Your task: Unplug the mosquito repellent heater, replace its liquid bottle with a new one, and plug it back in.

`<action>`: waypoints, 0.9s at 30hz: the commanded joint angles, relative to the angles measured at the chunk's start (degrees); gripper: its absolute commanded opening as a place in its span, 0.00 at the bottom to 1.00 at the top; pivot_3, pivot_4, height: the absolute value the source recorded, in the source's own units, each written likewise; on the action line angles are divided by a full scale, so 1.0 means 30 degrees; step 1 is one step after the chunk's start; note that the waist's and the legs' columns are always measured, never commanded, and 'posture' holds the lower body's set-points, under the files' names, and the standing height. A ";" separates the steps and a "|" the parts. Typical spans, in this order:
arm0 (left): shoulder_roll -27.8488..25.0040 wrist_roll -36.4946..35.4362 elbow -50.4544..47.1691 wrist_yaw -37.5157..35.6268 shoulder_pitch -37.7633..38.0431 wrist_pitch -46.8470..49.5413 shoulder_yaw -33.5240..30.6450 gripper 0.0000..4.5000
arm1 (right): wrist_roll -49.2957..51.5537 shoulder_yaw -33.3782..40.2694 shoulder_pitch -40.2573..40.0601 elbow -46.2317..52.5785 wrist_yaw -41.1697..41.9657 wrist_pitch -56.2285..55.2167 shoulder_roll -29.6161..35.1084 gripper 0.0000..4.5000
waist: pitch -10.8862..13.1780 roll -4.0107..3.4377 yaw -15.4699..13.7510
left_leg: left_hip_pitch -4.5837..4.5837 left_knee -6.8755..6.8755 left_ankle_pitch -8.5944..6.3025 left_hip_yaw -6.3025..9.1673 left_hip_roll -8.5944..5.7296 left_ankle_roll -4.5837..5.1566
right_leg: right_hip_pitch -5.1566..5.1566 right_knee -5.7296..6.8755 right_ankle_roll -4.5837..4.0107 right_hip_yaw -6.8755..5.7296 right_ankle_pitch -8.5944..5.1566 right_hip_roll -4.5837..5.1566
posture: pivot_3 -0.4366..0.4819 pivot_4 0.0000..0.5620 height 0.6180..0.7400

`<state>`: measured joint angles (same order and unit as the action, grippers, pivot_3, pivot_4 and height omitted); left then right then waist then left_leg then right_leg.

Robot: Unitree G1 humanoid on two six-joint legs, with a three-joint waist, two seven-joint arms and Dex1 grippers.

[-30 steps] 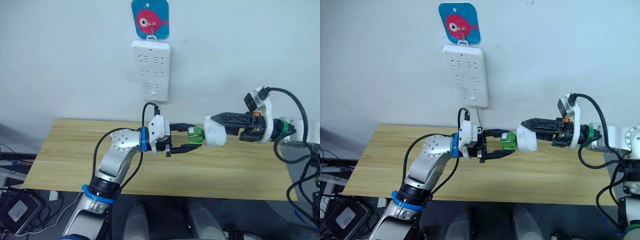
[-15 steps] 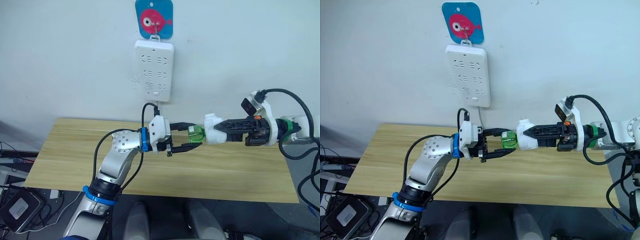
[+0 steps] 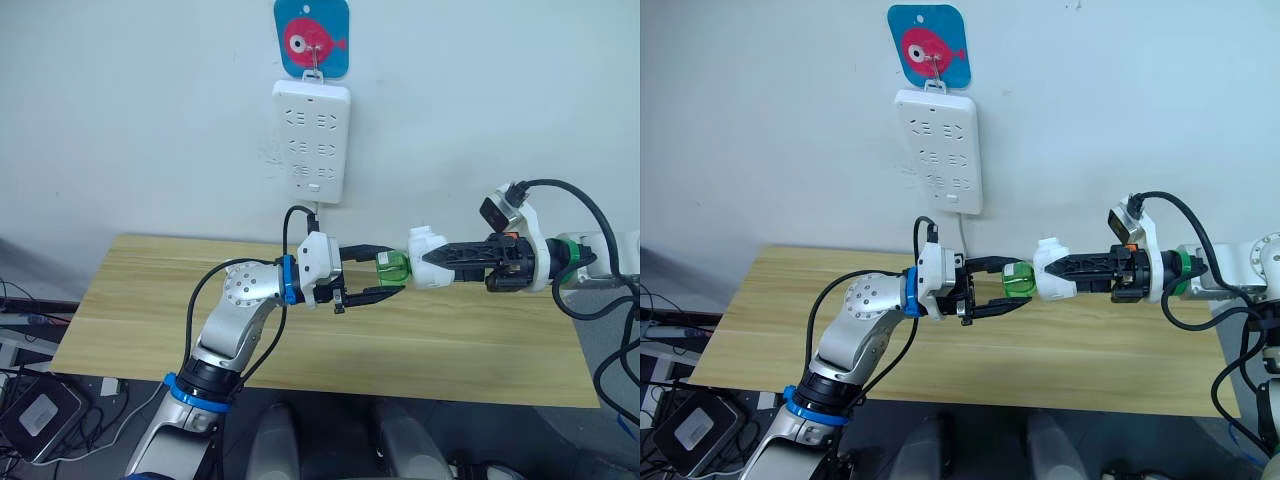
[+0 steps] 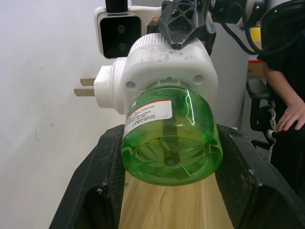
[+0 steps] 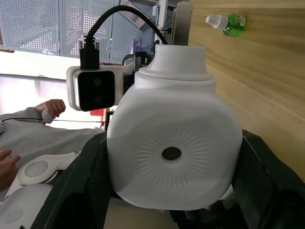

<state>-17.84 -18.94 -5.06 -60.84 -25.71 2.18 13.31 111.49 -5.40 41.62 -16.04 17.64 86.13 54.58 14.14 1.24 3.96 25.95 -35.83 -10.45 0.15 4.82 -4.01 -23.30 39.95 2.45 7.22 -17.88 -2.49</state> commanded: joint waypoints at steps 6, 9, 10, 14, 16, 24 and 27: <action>-0.0534 -0.9664 -0.2252 0.2401 -0.0644 1.4545 -0.1814 0.50 | -0.0270 0.0876 -0.0595 0.3328 0.1099 -0.0067 0.0693 0.66 | 0.0002 0.0000 -0.0108 | 0.0004 0.0005 -0.0001 0.0019 0.0002 0.0001 | 0.0000 0.0004 0.0009 -0.0014 -0.0006 0.0000 | 0.44 0.44 1.00; -0.0535 -1.7323 0.1123 0.5519 -0.2347 2.2308 -0.4796 0.50 | -0.1568 0.1127 -0.0809 0.4213 0.2208 0.0293 0.0780 0.66 | 0.0030 0.0011 -0.0087 | 0.0016 -0.0015 0.0000 0.0111 0.0000 0.0002 | 0.0001 0.0015 0.0097 -0.0090 -0.0057 -0.0002 | 0.42 0.45 1.00; -0.0589 -1.8515 0.2312 0.6174 -0.2696 2.3694 -0.5446 0.50 | -0.1881 0.1184 -0.0864 0.4367 0.2553 0.0380 0.0787 0.66 | 0.0032 0.0014 -0.0073 | 0.0016 -0.0032 -0.0001 0.0143 -0.0007 0.0003 | 0.0012 0.0022 0.0100 -0.0109 -0.0059 -0.0003 | 0.42 0.45 1.00; -0.1762 -2.0027 0.4322 0.5966 -0.3124 2.7505 -0.5507 0.50 | -0.2322 0.1260 -0.0958 0.4540 0.3431 0.0443 0.0864 0.66 | 0.0040 0.0024 -0.0015 | 0.0016 -0.0041 0.0000 0.0196 -0.0030 0.0002 | 0.0033 0.0020 0.0102 -0.0132 -0.0060 -0.0007 | 0.41 0.46 1.00; -0.1761 -1.9926 0.4129 0.5993 -0.3120 2.7696 -0.5423 0.58 | -0.2409 0.1227 -0.1035 0.4670 0.3617 0.0343 0.0903 0.66 | 0.0078 0.0023 -0.0039 | 0.0016 -0.0038 0.0001 0.0199 -0.0029 0.0000 | 0.0032 0.0023 0.0098 -0.0132 -0.0059 -0.0006 | 0.40 0.47 1.00; -0.1972 -1.9780 0.4015 0.7359 -0.2552 2.7373 -0.7522 0.99 | -0.1461 0.1506 -0.1803 0.4334 0.2929 -0.0661 0.1116 0.66 | 0.0098 0.0043 -0.0190 | 0.0016 -0.0035 0.0003 0.0180 -0.0035 -0.0005 | 0.0033 0.0016 0.0089 -0.0119 -0.0056 0.0013 | 0.38 0.48 1.00; -0.4514 -1.6394 0.0030 0.3769 -0.1646 2.3579 -0.6057 0.99 | -0.1426 0.1895 -0.2190 0.3358 0.2691 -0.0917 0.1387 0.66 | 0.0221 0.0073 -0.0161 | 0.0014 -0.0035 0.0005 0.0184 -0.0029 -0.0007 | 0.0031 0.0020 0.0082 -0.0121 -0.0052 0.0010 | 0.39 0.48 1.00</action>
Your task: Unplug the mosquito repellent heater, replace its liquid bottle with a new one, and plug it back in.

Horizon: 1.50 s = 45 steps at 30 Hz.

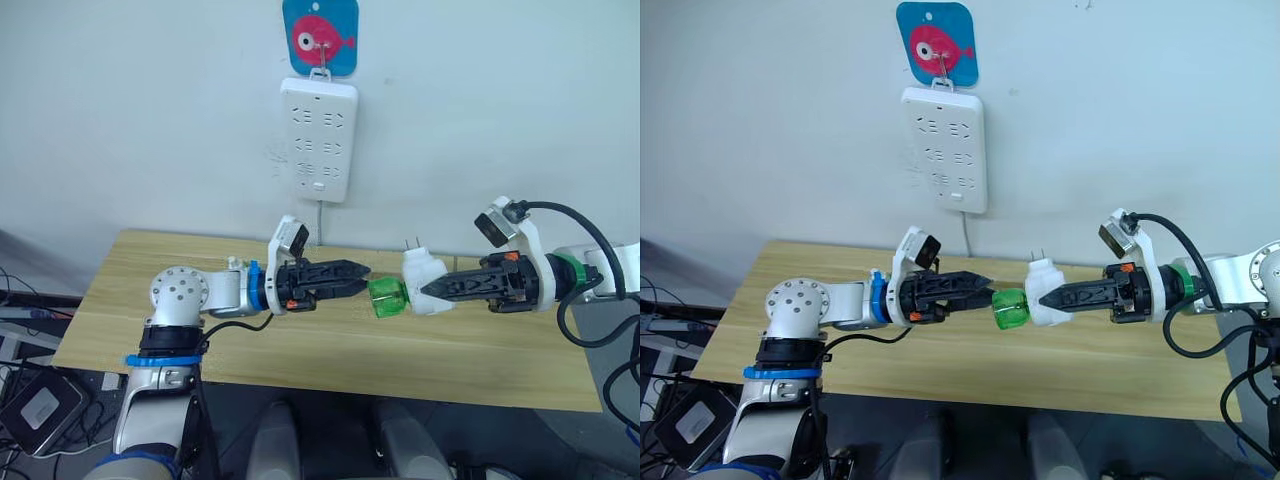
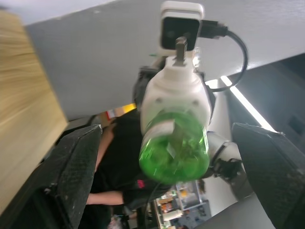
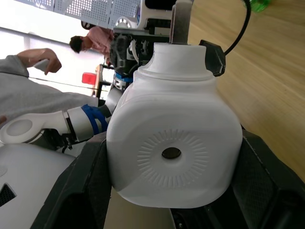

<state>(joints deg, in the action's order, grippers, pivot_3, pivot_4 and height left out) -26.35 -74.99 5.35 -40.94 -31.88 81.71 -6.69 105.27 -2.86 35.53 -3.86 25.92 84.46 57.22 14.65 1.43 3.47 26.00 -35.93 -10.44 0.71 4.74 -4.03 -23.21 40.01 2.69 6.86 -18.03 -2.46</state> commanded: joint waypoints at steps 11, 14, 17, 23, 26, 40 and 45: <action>-0.0249 2.3329 -0.0133 -0.5621 0.1830 -4.0036 0.5689 0.99 | 0.0434 0.1264 0.1059 -0.2806 -0.0586 -0.0143 -0.0159 0.66 | 0.0117 -0.0056 -0.0491 | 0.0006 0.0005 0.0000 -0.0263 -0.0040 -0.0003 | 0.0010 -0.0172 -0.0010 0.0140 0.0089 0.0125 | 0.40 0.48 1.00; 0.0671 2.5152 0.2007 -0.4055 0.0823 -4.4771 0.5681 0.99 | 0.1136 0.1065 0.1288 -0.2611 -0.0765 -0.0078 -0.0249 0.66 | 0.0116 -0.0058 -0.0534 | 0.0063 -0.0005 -0.0003 -0.0274 -0.0051 0.0003 | -0.0001 -0.0216 0.0051 0.0145 0.0123 0.0145 | 0.41 0.46 1.00; 0.1392 2.7075 0.3776 -0.2406 -0.0160 -4.7350 0.5955 0.99 | 0.1774 0.0792 0.1482 -0.2501 -0.1196 -0.0240 -0.0423 0.66 | 0.0115 -0.0058 -0.0541 | 0.0087 -0.0009 -0.0008 -0.0267 -0.0061 0.0012 | -0.0006 -0.0226 0.0087 0.0136 0.0148 0.0154 | 0.41 0.46 1.00; 0.2069 2.8840 0.5259 -0.0328 -0.1455 -4.9081 0.6489 0.99 | 0.2528 0.0430 0.1695 -0.2303 -0.1919 -0.0535 -0.0722 0.66 | 0.0114 -0.0059 -0.0531 | 0.0091 -0.0006 -0.0012 -0.0239 -0.0061 0.0020 | -0.0011 -0.0190 0.0088 0.0107 0.0150 0.0155 | 0.41 0.45 1.00; 0.1985 2.9131 0.5585 0.0431 -0.1733 -4.9486 0.6678 0.99 | 0.2574 0.0391 0.1673 -0.2213 -0.2016 -0.0581 -0.0773 0.66 | 0.0114 -0.0059 -0.0526 | 0.0092 -0.0018 -0.0012 -0.0241 -0.0063 0.0020 | -0.0011 -0.0176 0.0089 0.0110 0.0150 0.0156 | 0.41 0.45 1.00; 0.0452 2.5423 0.4563 -0.0334 -0.1426 -4.8220 0.9693 0.50 | 0.2576 0.0353 0.1163 -0.1376 -0.1899 -0.0684 -0.0889 0.66 | 0.0114 -0.0060 -0.0453 | 0.0072 -0.0052 -0.0002 -0.0224 -0.0062 0.0026 | -0.0015 -0.0057 0.0089 0.0099 0.0150 0.0155 | 0.40 0.45 1.00; -0.1824 1.2199 -0.3278 -0.3617 -0.0222 -2.9104 1.0413 0.50 | 0.1559 0.0457 0.0586 -0.0698 -0.1340 -0.0313 -0.0683 0.66 | 0.0116 -0.0060 -0.0238 | 0.0076 -0.0049 -0.0001 -0.0201 -0.0058 0.0026 | -0.0022 -0.0032 0.0088 0.0080 0.0146 0.0155 | 0.40 0.46 1.00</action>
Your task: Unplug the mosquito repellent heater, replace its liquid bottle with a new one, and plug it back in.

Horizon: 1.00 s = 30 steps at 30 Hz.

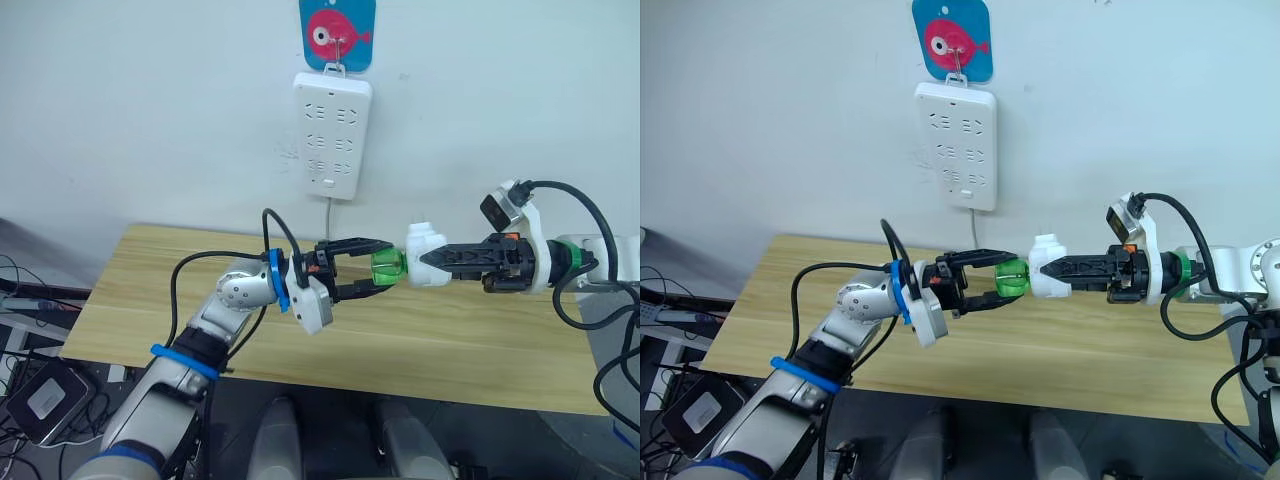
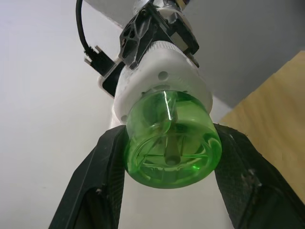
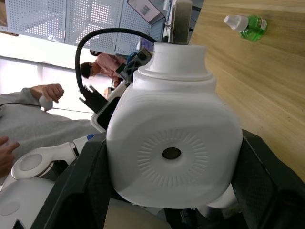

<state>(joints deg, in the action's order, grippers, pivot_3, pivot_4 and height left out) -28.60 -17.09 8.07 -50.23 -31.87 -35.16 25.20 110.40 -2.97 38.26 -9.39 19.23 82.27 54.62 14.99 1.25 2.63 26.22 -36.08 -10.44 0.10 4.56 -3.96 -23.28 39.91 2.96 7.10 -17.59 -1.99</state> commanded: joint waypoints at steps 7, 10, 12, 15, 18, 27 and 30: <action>-0.2061 -2.6511 -0.0814 0.5184 -0.2263 2.9639 -0.3344 0.50 | -0.1782 0.0711 -0.0242 0.1698 0.2132 0.0659 -0.0022 0.66 | 0.0013 -0.0019 0.0276 | 0.0003 -0.0015 0.0020 0.0215 -0.0003 0.0028 | 0.0027 0.0038 0.0079 -0.0148 -0.0065 -0.0043 | 0.41 0.46 1.00; -0.1467 -2.8008 0.1427 0.5676 -0.2086 3.2455 -0.4134 0.50 | -0.2120 0.0738 -0.0211 0.1846 0.2376 0.0699 -0.0209 0.66 | 0.0015 -0.0021 0.0379 | 0.0000 -0.0020 0.0033 0.0239 -0.0009 0.0050 | 0.0032 0.0046 0.0081 -0.0167 -0.0066 -0.0064 | 0.40 0.46 1.00; -0.1131 -2.8739 0.1611 0.6165 -0.1994 3.3607 -0.4622 0.58 | -0.2271 0.0767 -0.0227 0.1878 0.2479 0.0746 -0.0245 0.66 | 0.0020 -0.0028 0.0389 | 0.0011 -0.0016 0.0034 0.0236 -0.0007 0.0048 | 0.0017 0.0047 0.0076 -0.0162 -0.0064 -0.0069 | 0.40 0.46 1.00; -0.0610 -2.9107 0.1195 0.6894 -0.1912 3.4397 -0.5404 0.78 | -0.2460 0.0883 -0.0205 0.1829 0.2613 0.0865 -0.0254 0.66 | 0.0020 -0.0028 0.0374 | 0.0010 -0.0008 0.0036 0.0244 -0.0002 0.0046 | 0.0014 0.0047 -0.0007 -0.0164 -0.0037 -0.0074 | 0.39 0.46 1.00; 0.0012 -2.9264 0.1518 0.7957 -0.2066 3.4555 -0.6580 0.99 | -0.2515 0.1021 -0.0188 0.1618 0.2633 0.0953 -0.0294 0.66 | 0.0020 -0.0028 0.0243 | 0.0009 -0.0007 0.0038 0.0238 -0.0004 0.0042 | 0.0017 0.0042 -0.0036 -0.0163 -0.0030 -0.0071 | 0.39 0.47 1.00; -0.3199 -1.7268 -0.5196 0.1849 -0.0280 2.8827 -0.6613 0.99 | -0.2781 0.1773 0.0389 -0.0971 0.2206 0.0647 -0.0329 0.66 | 0.0030 -0.0042 0.0221 | 0.0005 0.0002 0.0042 0.0191 -0.0008 0.0032 | 0.0011 0.0023 -0.0043 -0.0120 -0.0026 -0.0065 | 0.40 0.48 1.00; -0.3580 -0.6577 -0.5494 -0.1839 0.0647 1.6427 -0.3903 0.99 | -0.3231 0.2084 0.1044 -0.2446 0.1890 0.0533 -0.0641 0.66 | 0.0042 -0.0063 0.0059 | -0.0020 0.0009 0.0049 0.0119 -0.0011 0.0019 | 0.0016 0.0007 -0.0048 -0.0076 -0.0023 -0.0052 | 0.41 0.48 1.00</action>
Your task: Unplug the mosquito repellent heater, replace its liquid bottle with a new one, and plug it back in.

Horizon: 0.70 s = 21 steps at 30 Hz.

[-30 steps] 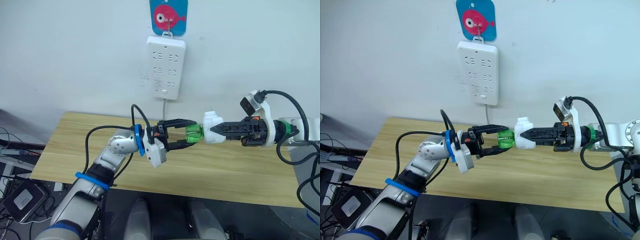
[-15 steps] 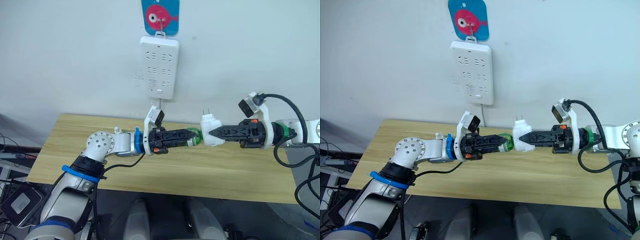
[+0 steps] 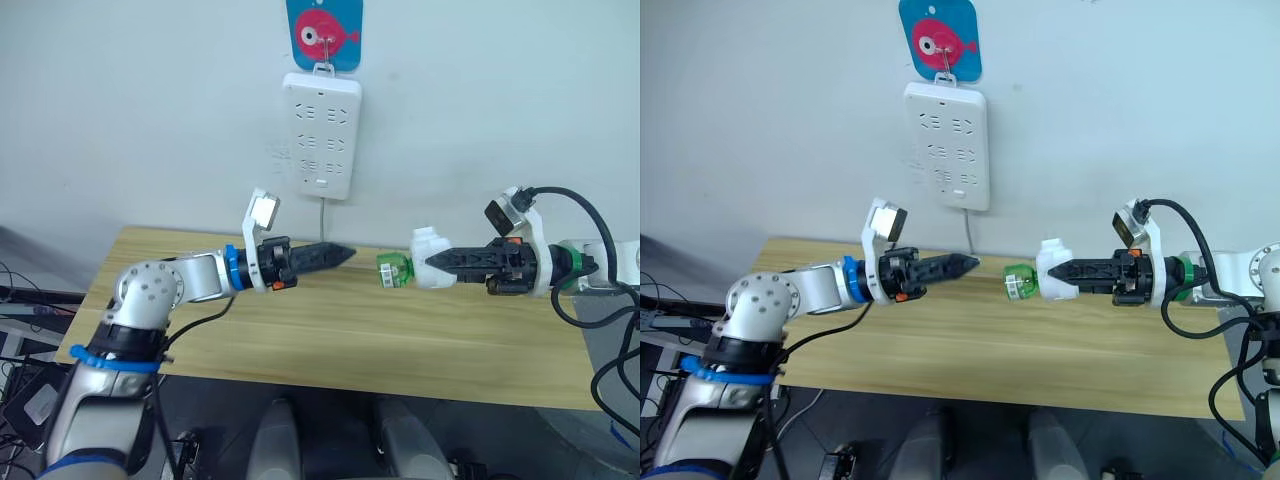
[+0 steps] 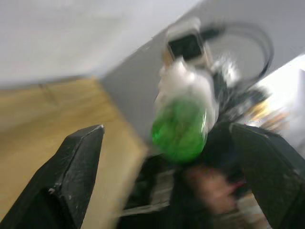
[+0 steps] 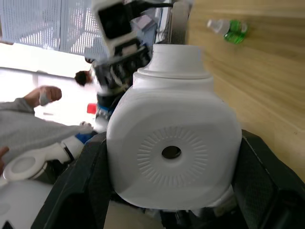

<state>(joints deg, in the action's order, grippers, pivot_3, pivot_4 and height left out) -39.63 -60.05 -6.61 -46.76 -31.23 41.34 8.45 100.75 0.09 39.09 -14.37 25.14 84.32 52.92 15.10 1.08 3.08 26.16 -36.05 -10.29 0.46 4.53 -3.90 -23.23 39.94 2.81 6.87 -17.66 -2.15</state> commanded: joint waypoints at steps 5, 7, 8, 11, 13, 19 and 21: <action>0.2287 1.4858 0.3061 -0.3114 0.0137 -2.0756 0.1864 0.99 | -0.0833 0.1461 0.1447 -0.1652 -0.0139 0.0310 -0.0607 0.66 | 0.0010 0.0001 -0.0385 | -0.0025 0.0002 -0.0003 -0.0136 -0.0001 0.0005 | 0.0000 -0.0033 -0.0011 0.0098 0.0009 0.0027 | 0.41 0.48 1.00; 0.3095 1.8000 0.4787 -0.2090 -0.0358 -2.6705 0.1743 0.99 | -0.0926 0.1583 0.1626 -0.1668 -0.0213 0.0504 -0.0844 0.66 | 0.0010 0.0001 -0.0411 | -0.0014 0.0000 -0.0005 -0.0149 -0.0001 0.0008 | -0.0008 -0.0052 -0.0003 0.0112 0.0013 0.0029 | 0.41 0.48 1.00; 0.3428 1.9447 0.5619 -0.1389 -0.0647 -2.9087 0.1669 0.99 | -0.0908 0.1620 0.1665 -0.1608 -0.0228 0.0613 -0.0932 0.66 | 0.0010 0.0001 -0.0421 | -0.0014 0.0002 -0.0006 -0.0164 -0.0005 0.0010 | -0.0008 -0.0062 0.0000 0.0117 0.0015 0.0039 | 0.41 0.48 1.00; 0.4179 2.2370 0.7773 0.0384 -0.1548 -3.3477 0.1562 0.99 | -0.0604 0.1625 0.1676 -0.1311 -0.0383 0.0952 -0.1183 0.66 | 0.0010 0.0001 -0.0427 | 0.0006 0.0004 -0.0009 -0.0166 -0.0007 0.0014 | -0.0017 -0.0074 0.0020 0.0116 0.0027 0.0050 | 0.41 0.47 1.00; 0.4447 2.3209 0.8879 0.1190 -0.1996 -3.4834 0.1651 0.99 | -0.0588 0.1709 0.1660 -0.1187 -0.0466 0.1104 -0.1319 0.66 | 0.0010 0.0001 -0.0422 | 0.0012 0.0006 -0.0010 -0.0166 -0.0009 0.0017 | -0.0017 -0.0073 0.0026 0.0116 0.0031 0.0054 | 0.41 0.47 1.00; 0.4952 2.5191 1.1305 0.3331 -0.3220 -3.6872 0.1905 0.99 | -0.0012 0.1675 0.1643 -0.0750 -0.0807 0.1309 -0.1610 0.66 | 0.0010 0.0000 -0.0393 | 0.0011 0.0001 -0.0012 -0.0156 -0.0009 0.0023 | -0.0025 -0.0021 0.0028 0.0103 0.0031 0.0054 | 0.40 0.47 1.00; 0.4998 2.5663 1.1742 0.3882 -0.3498 -3.7185 0.1963 0.99 | 0.0166 0.1676 0.1564 -0.0583 -0.0881 0.1368 -0.1615 0.66 | 0.0010 0.0000 -0.0374 | 0.0009 -0.0002 -0.0012 -0.0153 -0.0009 0.0022 | -0.0025 -0.0012 0.0029 0.0102 0.0031 0.0054 | 0.40 0.47 1.00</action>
<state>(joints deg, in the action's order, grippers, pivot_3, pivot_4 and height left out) -24.84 16.25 28.41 -37.19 -40.93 -68.64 14.37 98.36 3.26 43.32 -18.15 22.33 88.07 47.74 15.13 1.09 1.96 26.19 -36.06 -10.32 -0.01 4.50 -3.83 -23.30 39.91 2.90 7.18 -17.57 -1.99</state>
